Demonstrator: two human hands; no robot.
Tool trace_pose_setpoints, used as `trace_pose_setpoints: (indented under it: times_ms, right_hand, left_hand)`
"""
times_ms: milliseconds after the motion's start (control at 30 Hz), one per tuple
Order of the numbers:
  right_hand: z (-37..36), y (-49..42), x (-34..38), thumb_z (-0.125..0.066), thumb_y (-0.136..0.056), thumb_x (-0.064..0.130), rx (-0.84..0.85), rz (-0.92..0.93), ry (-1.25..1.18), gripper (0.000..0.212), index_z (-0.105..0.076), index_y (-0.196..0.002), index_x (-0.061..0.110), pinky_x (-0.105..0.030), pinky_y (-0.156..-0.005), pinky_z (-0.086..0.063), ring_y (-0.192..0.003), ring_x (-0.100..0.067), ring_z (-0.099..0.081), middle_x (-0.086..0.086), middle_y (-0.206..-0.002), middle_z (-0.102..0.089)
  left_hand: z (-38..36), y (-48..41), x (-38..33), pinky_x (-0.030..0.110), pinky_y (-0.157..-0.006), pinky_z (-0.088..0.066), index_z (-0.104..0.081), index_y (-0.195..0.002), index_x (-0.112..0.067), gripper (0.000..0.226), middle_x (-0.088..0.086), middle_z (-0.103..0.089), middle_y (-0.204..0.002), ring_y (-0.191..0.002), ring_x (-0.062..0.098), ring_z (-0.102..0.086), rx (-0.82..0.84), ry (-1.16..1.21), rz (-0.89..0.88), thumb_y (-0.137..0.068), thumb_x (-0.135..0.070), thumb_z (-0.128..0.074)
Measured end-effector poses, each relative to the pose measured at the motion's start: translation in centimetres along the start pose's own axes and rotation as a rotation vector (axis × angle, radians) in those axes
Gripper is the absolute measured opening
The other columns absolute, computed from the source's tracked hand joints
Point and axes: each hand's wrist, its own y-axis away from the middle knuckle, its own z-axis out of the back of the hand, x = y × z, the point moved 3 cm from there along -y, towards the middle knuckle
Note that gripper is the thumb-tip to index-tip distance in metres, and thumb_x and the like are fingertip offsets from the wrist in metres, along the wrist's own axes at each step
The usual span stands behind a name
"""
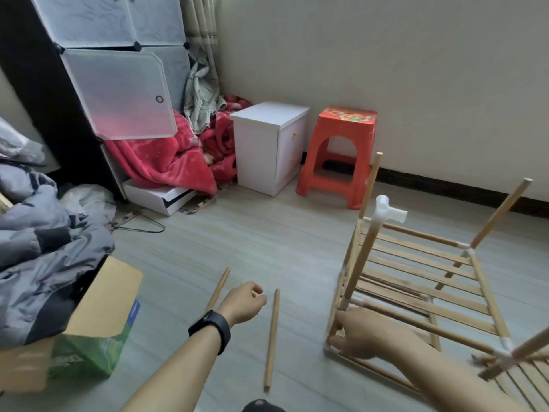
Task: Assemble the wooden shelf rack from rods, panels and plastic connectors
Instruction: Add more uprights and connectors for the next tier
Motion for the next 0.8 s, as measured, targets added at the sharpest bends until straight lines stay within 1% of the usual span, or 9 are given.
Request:
trace_pose_setpoints:
  times_ms: [100,200,333,400,467,533,567,700,800]
  right_hand:
    - [-2.9,-3.6,2.3,-0.047,-0.095,0.053,0.048,0.028,-0.010,0.044,-0.059,-0.127,0.025,-0.033,-0.090,-0.049,-0.116,-0.024,-0.058,-0.004,-0.129,-0.062]
    - [-6.7,-8.1,5.8,-0.044,-0.100,0.053,0.094,0.082,-0.055,0.044,-0.056,-0.133,0.025,-0.034,-0.090,-0.048,-0.116,-0.022,-0.059,-0.002,-0.131,-0.061]
    - [-13.0,-13.5,10.4,-0.043,-0.103,0.048,0.195,0.139,-0.170,0.046,-0.049,-0.143,0.027,-0.035,-0.101,-0.046,-0.124,-0.024,-0.056,-0.005,-0.142,-0.053]
    - [-15.9,-15.5,12.7,-0.041,-0.105,0.045,0.275,0.177,-0.230,0.048,-0.042,-0.150,0.027,-0.037,-0.111,-0.040,-0.138,-0.028,-0.045,-0.007,-0.154,-0.041]
    - [-18.3,-17.0,14.6,-0.035,-0.106,0.047,0.318,0.239,-0.219,0.053,-0.033,-0.156,0.031,-0.042,-0.121,-0.026,-0.152,-0.030,-0.022,-0.008,-0.167,-0.020]
    - [-20.2,-18.1,15.7,-0.028,-0.106,0.050,0.342,0.277,-0.141,0.056,-0.024,-0.160,0.034,-0.045,-0.125,-0.015,-0.156,-0.030,-0.007,-0.005,-0.171,-0.002]
    - [-21.1,-18.5,15.8,-0.026,-0.106,0.051,0.370,0.282,-0.102,0.056,-0.024,-0.160,0.034,-0.046,-0.125,-0.014,-0.156,-0.032,-0.006,-0.005,-0.171,0.001]
    - [-22.4,-19.2,15.6,-0.028,-0.105,0.046,0.418,0.267,-0.059,0.048,-0.042,-0.146,0.027,-0.051,-0.112,-0.033,-0.143,-0.029,-0.030,-0.004,-0.161,-0.022]
    - [-20.1,-18.2,15.4,-0.034,-0.105,0.051,0.408,0.219,-0.275,0.056,-0.038,-0.154,0.024,-0.041,-0.116,-0.035,-0.143,-0.026,-0.041,-0.006,-0.159,-0.038]
  left_hand:
    - [-1.9,0.4,9.9,0.031,-0.099,-0.046,-0.055,-0.129,-0.016,0.035,0.003,-0.061,-0.129,-0.113,0.021,-0.056,0.040,-0.087,0.244,-0.100,-0.034,-0.049]
    - [-3.7,1.5,18.2,0.034,-0.105,-0.044,-0.051,-0.132,-0.016,0.036,0.011,-0.051,-0.140,-0.119,0.027,-0.054,0.068,-0.162,0.459,-0.099,-0.028,-0.048]
    - [-6.3,2.4,25.2,0.036,-0.108,-0.044,-0.040,-0.146,-0.026,0.053,0.010,-0.039,-0.144,-0.125,0.030,-0.053,0.129,-0.129,0.652,-0.098,-0.044,-0.052]
    - [-7.3,2.0,27.2,0.036,-0.105,-0.046,-0.037,-0.147,-0.031,0.057,0.008,-0.045,-0.136,-0.119,0.027,-0.057,0.119,-0.083,0.672,-0.096,-0.048,-0.055]
    - [-8.1,1.2,28.5,0.034,-0.102,-0.047,-0.039,-0.144,-0.036,0.053,0.006,-0.046,-0.128,-0.111,0.026,-0.059,0.074,-0.055,0.670,-0.095,-0.047,-0.057]
    - [-8.7,0.5,29.1,0.031,-0.096,-0.049,-0.046,-0.136,-0.037,0.044,0.003,-0.044,-0.119,-0.101,0.024,-0.060,0.030,-0.050,0.671,-0.095,-0.043,-0.059]
    - [-9.0,0.1,29.3,0.031,-0.092,-0.051,-0.050,-0.131,-0.036,0.038,0.002,-0.046,-0.117,-0.097,0.024,-0.060,0.010,-0.059,0.664,-0.095,-0.041,-0.059]
    - [-8.9,-1.1,28.4,0.033,-0.082,-0.056,-0.061,-0.111,-0.029,0.023,0.001,-0.065,-0.109,-0.096,0.020,-0.064,-0.009,-0.045,0.604,-0.092,-0.041,-0.064]
    - [-7.2,-2.0,25.4,0.029,-0.077,-0.056,-0.060,-0.110,-0.027,0.032,-0.001,-0.070,-0.101,-0.086,0.015,-0.067,-0.032,0.213,0.541,-0.084,-0.039,-0.076]
